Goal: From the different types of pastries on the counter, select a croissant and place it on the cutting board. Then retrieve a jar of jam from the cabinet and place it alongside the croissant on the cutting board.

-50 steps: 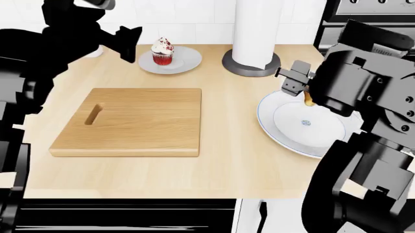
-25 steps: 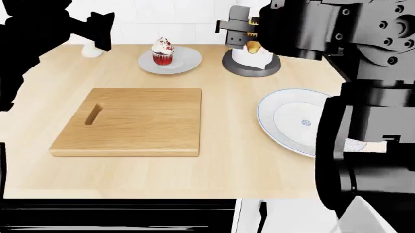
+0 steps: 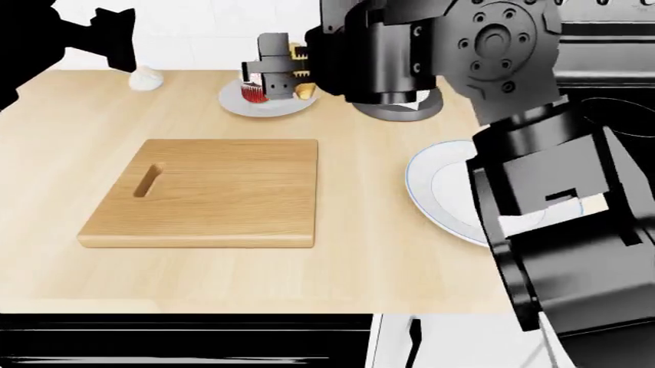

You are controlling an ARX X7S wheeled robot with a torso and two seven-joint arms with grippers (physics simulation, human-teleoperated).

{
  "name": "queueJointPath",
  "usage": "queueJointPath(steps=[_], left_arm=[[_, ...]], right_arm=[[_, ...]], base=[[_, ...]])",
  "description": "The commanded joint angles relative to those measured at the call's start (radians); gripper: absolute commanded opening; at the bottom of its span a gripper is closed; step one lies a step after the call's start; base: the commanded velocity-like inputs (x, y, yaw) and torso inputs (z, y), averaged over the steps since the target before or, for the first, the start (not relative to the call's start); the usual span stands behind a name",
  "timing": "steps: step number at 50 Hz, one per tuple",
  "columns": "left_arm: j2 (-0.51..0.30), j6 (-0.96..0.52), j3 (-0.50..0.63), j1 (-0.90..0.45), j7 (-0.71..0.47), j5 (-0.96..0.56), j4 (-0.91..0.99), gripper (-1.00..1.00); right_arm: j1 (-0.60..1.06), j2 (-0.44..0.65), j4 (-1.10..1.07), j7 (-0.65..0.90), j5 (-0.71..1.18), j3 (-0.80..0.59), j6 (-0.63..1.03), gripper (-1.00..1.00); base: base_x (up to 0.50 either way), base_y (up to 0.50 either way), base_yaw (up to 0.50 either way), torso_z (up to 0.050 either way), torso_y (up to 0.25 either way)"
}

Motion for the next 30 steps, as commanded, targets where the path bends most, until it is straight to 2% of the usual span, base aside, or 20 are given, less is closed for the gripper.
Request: queueJointPath(steps=[1, 16, 30], left_arm=[[-0.013, -0.010, -0.010, 0.004, -0.013, -0.002, 0.012, 1.00], [-0.013, 0.000, -0.005, -0.001, -0.013, 0.004, -0.007, 1.00], [-0.024, -0.011, -0.009, 0.007, -0.019, 0.001, 0.009, 1.00]], right_arm=[[0.043, -0.005, 0.068, -0.111, 0.098, -0.220, -0.126, -1.00], [0.119, -0.006, 0.180, -0.216, 0.297, -0.549, -0.309, -1.00], [0.208, -0.008, 0.249, -0.282, 0.664, -1.036, -0.474, -1.00]], base=[[0.00, 0.00, 0.00, 0.000, 0.000], [0.00, 0.00, 0.00, 0.000, 0.000], [0.00, 0.00, 0.00, 0.000, 0.000]])
